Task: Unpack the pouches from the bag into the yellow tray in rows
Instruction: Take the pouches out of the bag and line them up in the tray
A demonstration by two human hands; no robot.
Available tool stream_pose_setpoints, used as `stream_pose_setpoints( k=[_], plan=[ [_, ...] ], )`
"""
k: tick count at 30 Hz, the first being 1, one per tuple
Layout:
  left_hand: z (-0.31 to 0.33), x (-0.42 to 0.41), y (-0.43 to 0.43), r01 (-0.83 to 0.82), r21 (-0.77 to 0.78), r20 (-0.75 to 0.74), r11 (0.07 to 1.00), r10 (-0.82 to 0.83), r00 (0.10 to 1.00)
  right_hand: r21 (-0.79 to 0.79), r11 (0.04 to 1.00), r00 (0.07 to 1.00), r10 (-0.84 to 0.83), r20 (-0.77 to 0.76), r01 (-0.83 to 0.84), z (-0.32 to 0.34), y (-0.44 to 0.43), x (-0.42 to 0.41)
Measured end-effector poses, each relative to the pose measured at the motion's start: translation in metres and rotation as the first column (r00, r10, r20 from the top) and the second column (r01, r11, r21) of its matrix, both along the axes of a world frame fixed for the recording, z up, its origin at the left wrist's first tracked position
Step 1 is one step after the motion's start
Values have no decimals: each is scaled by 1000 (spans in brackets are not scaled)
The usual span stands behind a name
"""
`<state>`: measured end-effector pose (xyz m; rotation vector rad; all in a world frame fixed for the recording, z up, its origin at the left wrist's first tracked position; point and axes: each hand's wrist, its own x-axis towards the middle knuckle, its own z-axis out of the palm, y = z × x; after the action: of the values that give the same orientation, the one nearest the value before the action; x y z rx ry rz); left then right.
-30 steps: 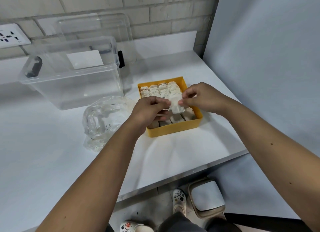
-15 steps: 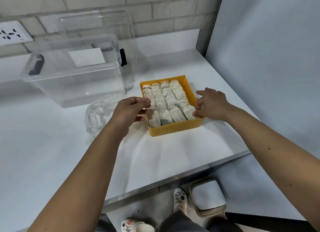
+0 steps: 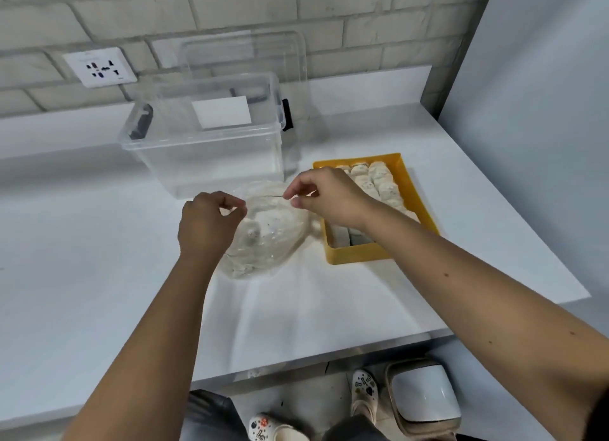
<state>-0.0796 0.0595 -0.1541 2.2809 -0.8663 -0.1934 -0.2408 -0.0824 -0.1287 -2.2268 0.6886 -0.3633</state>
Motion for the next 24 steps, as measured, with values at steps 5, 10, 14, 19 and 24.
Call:
stream_pose_setpoints(
  k=[5,10,14,19,24],
  plan=[
    [-9,-9,2,-185,355,240,916,102,965,11,993,982,122,-147,-122,-28,16,37],
    [-13,-9,-6,-68,512,-27,856,95,995,-24,973,946,216,-242,-228,-41,27,44],
    [-22,-5,-3,23,433,-94,901,20,995,12,963,911,260,-321,-271,-42,25,46],
    [-29,0,5,101,87,-118,991,-91,989,28,965,894,251,-370,-259,-45,29,59],
    [-32,5,12,92,-76,-167,993,-104,981,126,968,901,247,-357,-215,-54,29,66]
  ],
)
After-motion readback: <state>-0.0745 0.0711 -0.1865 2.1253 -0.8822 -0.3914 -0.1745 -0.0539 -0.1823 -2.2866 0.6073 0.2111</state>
